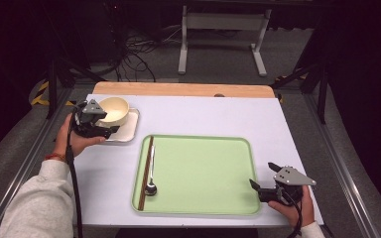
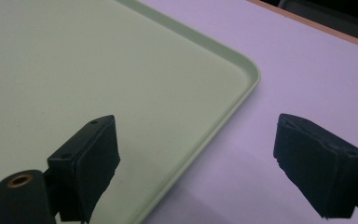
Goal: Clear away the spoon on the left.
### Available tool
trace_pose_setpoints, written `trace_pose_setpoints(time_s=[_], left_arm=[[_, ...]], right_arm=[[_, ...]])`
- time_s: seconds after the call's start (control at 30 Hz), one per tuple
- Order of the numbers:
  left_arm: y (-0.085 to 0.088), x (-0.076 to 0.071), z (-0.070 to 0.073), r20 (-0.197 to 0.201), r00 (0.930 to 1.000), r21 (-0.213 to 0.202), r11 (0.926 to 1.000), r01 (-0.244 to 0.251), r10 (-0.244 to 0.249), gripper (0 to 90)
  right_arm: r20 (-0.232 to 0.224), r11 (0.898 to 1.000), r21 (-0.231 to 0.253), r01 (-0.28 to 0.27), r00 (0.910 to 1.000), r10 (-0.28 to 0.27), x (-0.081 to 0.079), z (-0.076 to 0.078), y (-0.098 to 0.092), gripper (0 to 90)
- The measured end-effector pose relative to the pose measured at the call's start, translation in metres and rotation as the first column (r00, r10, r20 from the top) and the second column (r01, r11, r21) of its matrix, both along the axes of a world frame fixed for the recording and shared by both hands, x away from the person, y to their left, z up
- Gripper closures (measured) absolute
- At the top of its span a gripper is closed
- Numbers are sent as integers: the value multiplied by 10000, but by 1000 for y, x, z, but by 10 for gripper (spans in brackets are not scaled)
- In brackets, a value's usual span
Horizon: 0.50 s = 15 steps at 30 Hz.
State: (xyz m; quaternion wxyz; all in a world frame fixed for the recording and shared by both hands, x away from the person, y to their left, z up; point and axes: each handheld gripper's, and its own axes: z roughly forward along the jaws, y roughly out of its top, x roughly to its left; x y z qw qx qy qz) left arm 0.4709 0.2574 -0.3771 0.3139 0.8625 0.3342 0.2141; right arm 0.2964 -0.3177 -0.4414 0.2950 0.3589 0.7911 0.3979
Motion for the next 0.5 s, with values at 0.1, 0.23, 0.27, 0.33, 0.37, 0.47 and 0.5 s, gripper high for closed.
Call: trace_pose_setpoints(time_s=[0.1,0.23,0.27,0.33,0.37,0.47,0.5], left_arm=[[4,5,0,-185,9998,7,10000,-88,88,291],[6,13,-1,-300,9995,78,9999,-102,104,284],[5,13,-1,-349,9994,-20,10000,-69,68,284],[2,16,-2,-386,9992,88,9999,69,-66,284],[2,16,-2,-386,9992,88,9999,69,-66,284],[-3,20,-4,-439,9989,449,9989,155,-135,290],[-3,20,-4,-439,9989,449,9989,155,-135,308]], right_arm=[[-51,9999,92,44,10000,-43,1,-1,-2,144],[-18,9999,132,67,10000,-67,1,0,-3,144],[-7,9999,153,63,10000,-63,0,0,-4,144],[-25,9998,176,60,10000,-60,1,0,-4,144],[-61,9997,213,76,10000,-75,2,0,-4,146],[-146,9997,244,54,9999,-51,2,-2,-5,157],[-146,9997,244,54,9999,-51,2,-2,-5,157]])
